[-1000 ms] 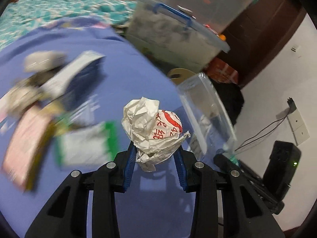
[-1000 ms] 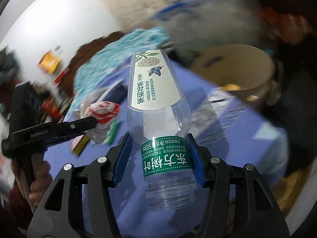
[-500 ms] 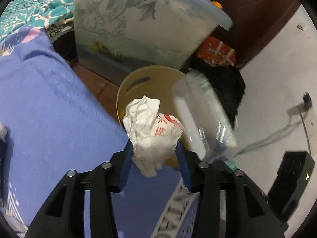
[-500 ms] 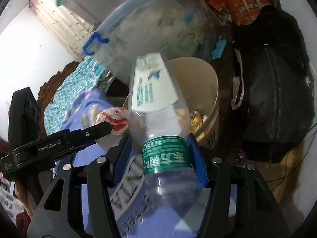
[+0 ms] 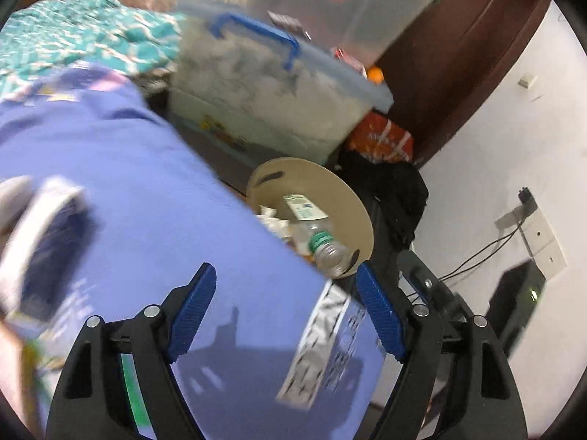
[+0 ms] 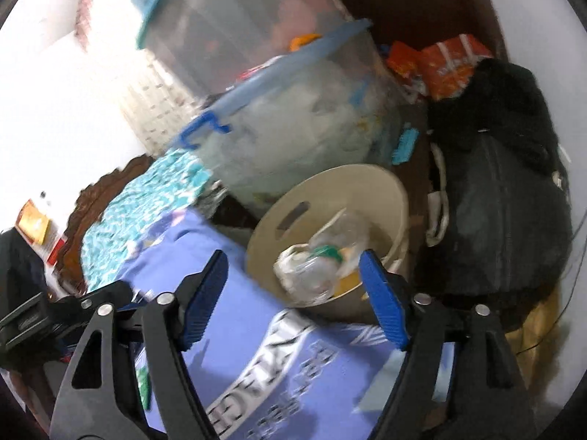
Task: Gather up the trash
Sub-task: 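Grasp the brown medicine box with the left gripper while the right grasps the green wrapper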
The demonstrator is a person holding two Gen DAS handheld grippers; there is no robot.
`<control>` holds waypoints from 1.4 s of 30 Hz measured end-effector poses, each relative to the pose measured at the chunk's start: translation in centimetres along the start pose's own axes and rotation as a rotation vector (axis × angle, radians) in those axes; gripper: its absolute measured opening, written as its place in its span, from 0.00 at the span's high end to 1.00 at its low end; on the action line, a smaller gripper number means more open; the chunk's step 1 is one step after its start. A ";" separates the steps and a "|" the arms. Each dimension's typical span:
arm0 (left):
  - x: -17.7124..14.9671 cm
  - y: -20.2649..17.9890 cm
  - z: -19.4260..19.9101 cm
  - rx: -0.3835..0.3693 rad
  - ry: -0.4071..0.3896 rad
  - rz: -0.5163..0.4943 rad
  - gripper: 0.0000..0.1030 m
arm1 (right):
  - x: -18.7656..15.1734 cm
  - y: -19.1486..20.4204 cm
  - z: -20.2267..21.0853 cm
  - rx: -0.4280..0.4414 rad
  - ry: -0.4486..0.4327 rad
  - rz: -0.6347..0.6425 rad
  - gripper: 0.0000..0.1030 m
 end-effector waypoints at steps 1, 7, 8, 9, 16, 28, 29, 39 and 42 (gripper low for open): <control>-0.8 0.8 1.8 0.019 -0.022 0.012 0.27 | -0.6 0.7 0.0 0.013 0.016 0.017 0.34; -5.7 7.6 11.1 0.303 -0.068 0.082 0.27 | -6.7 6.8 -1.4 0.124 0.233 0.188 0.44; -6.5 8.7 12.0 0.362 -0.050 0.090 0.27 | -8.7 8.2 -1.9 0.144 0.308 0.240 0.44; -7.6 10.2 13.1 0.430 -0.025 0.106 0.27 | -10.0 9.0 -2.2 0.157 0.355 0.270 0.44; -13.2 15.6 14.1 0.599 0.108 0.150 0.14 | -18.0 14.1 -5.4 0.161 0.557 0.509 0.28; -15.3 15.4 12.4 0.576 0.112 0.098 0.61 | -22.9 15.6 -6.6 0.126 0.674 0.536 0.87; -15.6 15.3 12.8 0.576 0.113 0.096 0.68 | -23.2 15.6 -6.5 0.130 0.673 0.538 0.88; -17.3 14.8 16.6 0.518 0.061 0.164 0.28 | -27.3 14.8 0.4 0.211 0.667 0.637 0.70; -16.1 14.9 15.8 0.532 0.071 0.152 0.21 | -27.4 15.0 1.7 0.225 0.627 0.695 0.09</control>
Point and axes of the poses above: each gripper's, at about its wrist camera, not at the fingertips, and z roughly against the way its jaws point, y to its left, x to its top, the point moved 6 cm from there along -z, roughly the way its jaws point, and after that the axes turned 14 degrees about -z, right-handed, at the moved point
